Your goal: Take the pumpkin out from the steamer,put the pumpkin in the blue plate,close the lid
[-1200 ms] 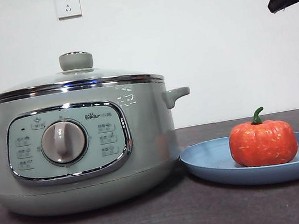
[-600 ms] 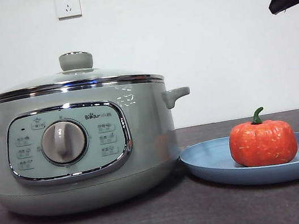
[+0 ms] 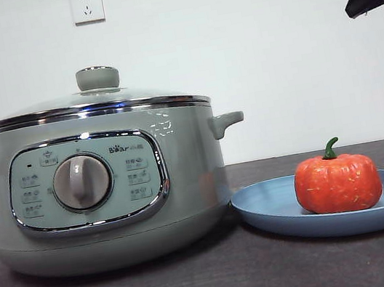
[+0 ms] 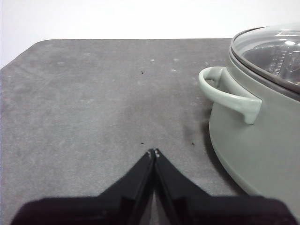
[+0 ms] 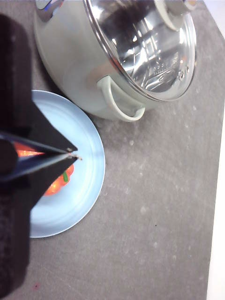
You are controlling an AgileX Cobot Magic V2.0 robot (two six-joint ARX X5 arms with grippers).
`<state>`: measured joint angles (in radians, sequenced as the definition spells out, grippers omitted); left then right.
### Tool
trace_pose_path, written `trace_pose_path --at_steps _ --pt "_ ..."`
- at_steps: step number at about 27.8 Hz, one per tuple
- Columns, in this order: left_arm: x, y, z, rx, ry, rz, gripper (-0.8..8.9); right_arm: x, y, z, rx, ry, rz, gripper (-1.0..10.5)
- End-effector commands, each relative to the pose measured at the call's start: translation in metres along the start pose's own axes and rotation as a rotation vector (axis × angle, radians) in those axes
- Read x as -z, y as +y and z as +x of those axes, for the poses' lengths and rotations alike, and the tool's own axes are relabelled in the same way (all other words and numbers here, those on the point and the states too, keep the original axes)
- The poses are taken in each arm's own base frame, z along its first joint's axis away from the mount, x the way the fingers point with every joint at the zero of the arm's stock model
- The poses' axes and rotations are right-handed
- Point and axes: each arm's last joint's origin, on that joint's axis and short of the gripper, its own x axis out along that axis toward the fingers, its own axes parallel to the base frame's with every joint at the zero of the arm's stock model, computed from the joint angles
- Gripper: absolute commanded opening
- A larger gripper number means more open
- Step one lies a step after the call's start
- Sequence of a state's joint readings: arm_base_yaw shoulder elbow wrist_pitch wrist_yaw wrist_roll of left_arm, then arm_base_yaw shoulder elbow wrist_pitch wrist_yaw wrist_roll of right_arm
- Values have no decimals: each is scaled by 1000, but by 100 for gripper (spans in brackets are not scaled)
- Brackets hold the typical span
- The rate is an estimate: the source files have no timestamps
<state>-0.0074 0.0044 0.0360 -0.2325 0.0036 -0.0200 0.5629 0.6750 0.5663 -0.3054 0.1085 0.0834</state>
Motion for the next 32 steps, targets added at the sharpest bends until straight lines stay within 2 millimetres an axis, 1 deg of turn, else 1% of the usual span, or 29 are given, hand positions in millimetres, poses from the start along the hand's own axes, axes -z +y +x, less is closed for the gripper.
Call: trace_pose_path --at_steps 1,4,6,8,10,11,15,22,26,30,32 --pt "5 0 2 -3 11 -11 -2 3 -3 -13 14 -6 -48 1" --pt "5 0 2 -2 11 -11 -2 9 -12 -31 59 -79 -112 1" --pt "5 0 2 -3 11 -11 -2 25 -22 -38 119 -144 -102 1" --pt "5 0 2 -3 11 -11 -2 46 -30 -39 137 -204 -77 1" --pt "5 0 2 -4 11 -11 -2 70 -37 -37 194 -250 -59 1" --pt "5 0 2 -4 11 -11 -2 78 -39 -35 218 -259 -53 1" --pt "5 0 2 -3 11 -11 -2 97 -44 -30 266 -266 -37 2" --pt "5 0 2 -3 11 -11 -2 116 -49 -17 293 -264 -28 2" --pt "5 0 2 -3 11 -11 -2 125 -48 -10 226 -254 -34 2" --pt "5 0 2 -4 11 -11 -2 127 -48 -10 216 -239 -29 1" --pt "5 0 2 -3 11 -11 -2 127 -48 -10 212 -243 0 2"
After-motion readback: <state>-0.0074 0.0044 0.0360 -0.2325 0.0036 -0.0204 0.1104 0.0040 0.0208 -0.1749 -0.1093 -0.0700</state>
